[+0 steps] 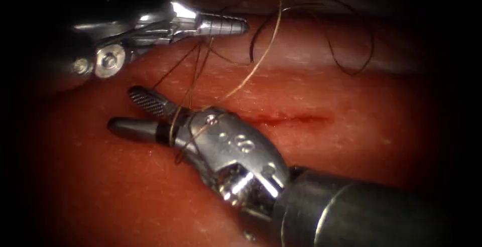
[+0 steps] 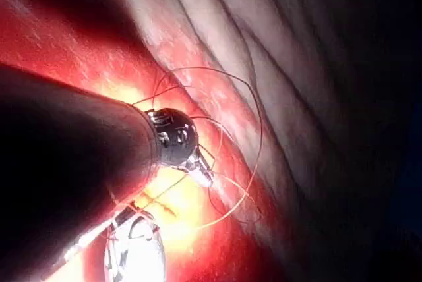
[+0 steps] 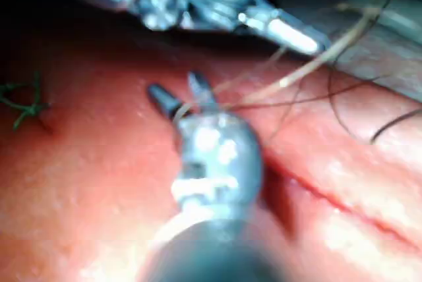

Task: Wound Closure

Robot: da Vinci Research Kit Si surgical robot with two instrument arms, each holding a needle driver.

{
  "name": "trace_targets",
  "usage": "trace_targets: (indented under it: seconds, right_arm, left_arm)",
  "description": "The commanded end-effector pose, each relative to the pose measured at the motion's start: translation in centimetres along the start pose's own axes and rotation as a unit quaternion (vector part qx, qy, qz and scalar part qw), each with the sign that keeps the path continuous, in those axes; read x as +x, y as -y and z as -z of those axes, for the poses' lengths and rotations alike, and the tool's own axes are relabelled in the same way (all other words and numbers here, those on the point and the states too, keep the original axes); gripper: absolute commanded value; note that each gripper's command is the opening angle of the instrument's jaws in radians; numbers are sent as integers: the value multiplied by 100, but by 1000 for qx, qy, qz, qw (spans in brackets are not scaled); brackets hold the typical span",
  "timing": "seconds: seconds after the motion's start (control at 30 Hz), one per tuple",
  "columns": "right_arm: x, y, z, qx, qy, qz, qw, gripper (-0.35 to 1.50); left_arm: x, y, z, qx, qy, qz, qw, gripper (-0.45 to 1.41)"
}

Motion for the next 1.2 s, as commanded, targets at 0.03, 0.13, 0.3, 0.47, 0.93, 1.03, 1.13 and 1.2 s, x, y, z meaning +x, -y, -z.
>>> trace_targets:
  seconds: [0.03, 0.13, 0.3, 0.47, 0.93, 1.03, 1.13, 1.2]
  right_arm:
    - [-4, -1, -5, -2, -2, 3, 1000, 44]
    - [-2, -4, 3, -31, -15, 4, 999, 67]
    - [0, -7, 13, -80, -16, 8, 997, 106]
    - [-6, -11, 28, -135, 31, 6, 990, 125]
    - [-30, -3, 26, -106, 133, -73, 983, 126]
    - [-26, -4, 26, -103, 124, -76, 984, 126]
    - [-31, -4, 26, -105, 120, -100, 982, 126]
    - [-40, -6, 27, -107, 112, -136, 979, 126]
  left_arm:
    - [1, 7, -3, 1, -2, -2, 1000, -35]
    - [1, 1, 2, 0, -2, 0, 1000, -35]
    - [-5, -9, -1, -1, -2, 0, 1000, -35]
    - [-9, -13, -12, 2, -3, 0, 1000, -35]
    - [-12, -23, -3, -1, -2, 2, 1000, -35]
    - [-11, -32, 4, 1, -3, 4, 1000, -35]
    - [-9, -41, 9, 2, -8, 7, 1000, -35]
    - [-11, -52, 12, 0, -13, 11, 1000, -35]
